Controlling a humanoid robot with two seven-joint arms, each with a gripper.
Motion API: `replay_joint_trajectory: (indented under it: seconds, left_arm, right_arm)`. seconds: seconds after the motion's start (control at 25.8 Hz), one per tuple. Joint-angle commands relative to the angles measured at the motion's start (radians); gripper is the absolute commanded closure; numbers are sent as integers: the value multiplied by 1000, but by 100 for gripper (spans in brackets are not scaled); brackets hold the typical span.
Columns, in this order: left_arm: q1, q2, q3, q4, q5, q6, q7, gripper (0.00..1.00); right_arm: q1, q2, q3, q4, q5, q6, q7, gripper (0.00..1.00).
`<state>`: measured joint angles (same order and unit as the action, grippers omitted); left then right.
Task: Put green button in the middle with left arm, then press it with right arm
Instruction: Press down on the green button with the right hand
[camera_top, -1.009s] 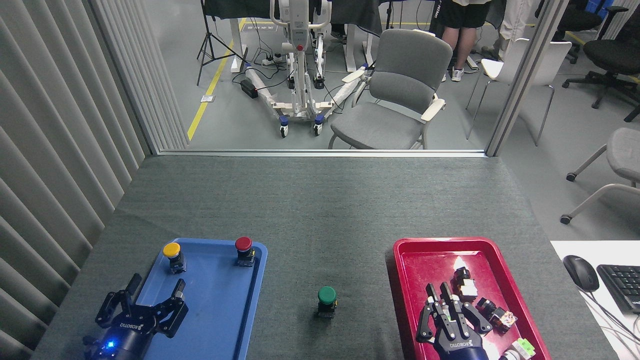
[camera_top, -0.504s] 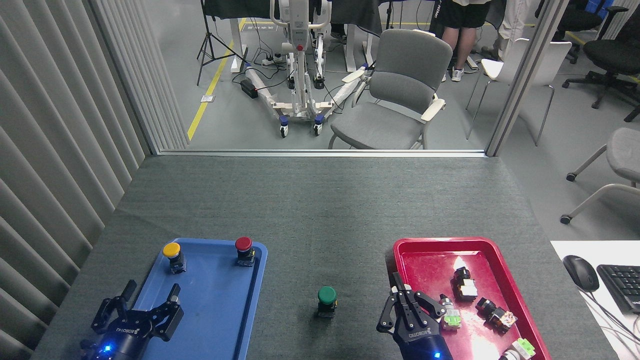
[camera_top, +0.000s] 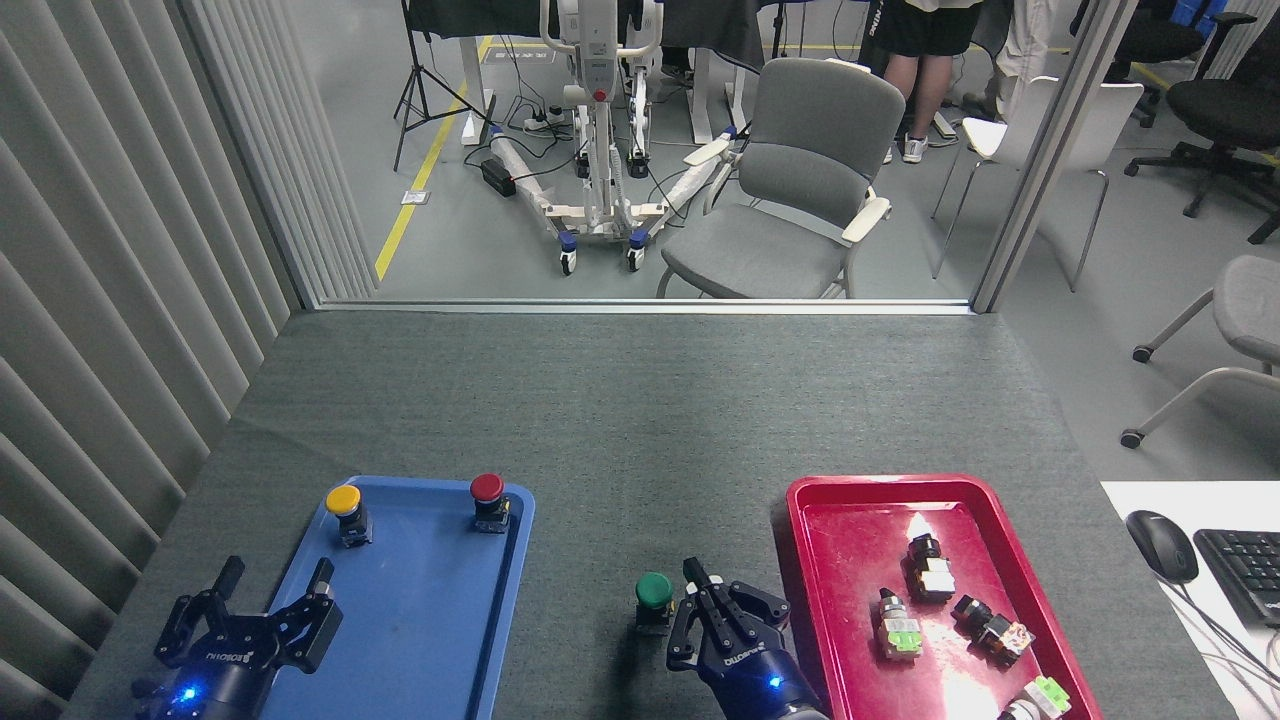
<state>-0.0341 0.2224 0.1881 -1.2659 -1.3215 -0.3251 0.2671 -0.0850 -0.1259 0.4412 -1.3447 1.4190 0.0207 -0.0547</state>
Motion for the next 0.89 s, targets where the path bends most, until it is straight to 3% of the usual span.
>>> replay_joint_trajectory:
  seconds: [0.0,0.47,0.85]
  left_arm:
    - [0,-2,1,-4,1,-5,0,0]
    - [3,-8,1,-9,7,-9,1,0]
    - [3,-9,1,-9,8,-5,1,0]
  right_arm:
    - [-18,14,27,29,5,-1,9,100]
    - [-32,26,56,113,-2,1,61,100]
    - [-30,31,48,88,-3,8,42,100]
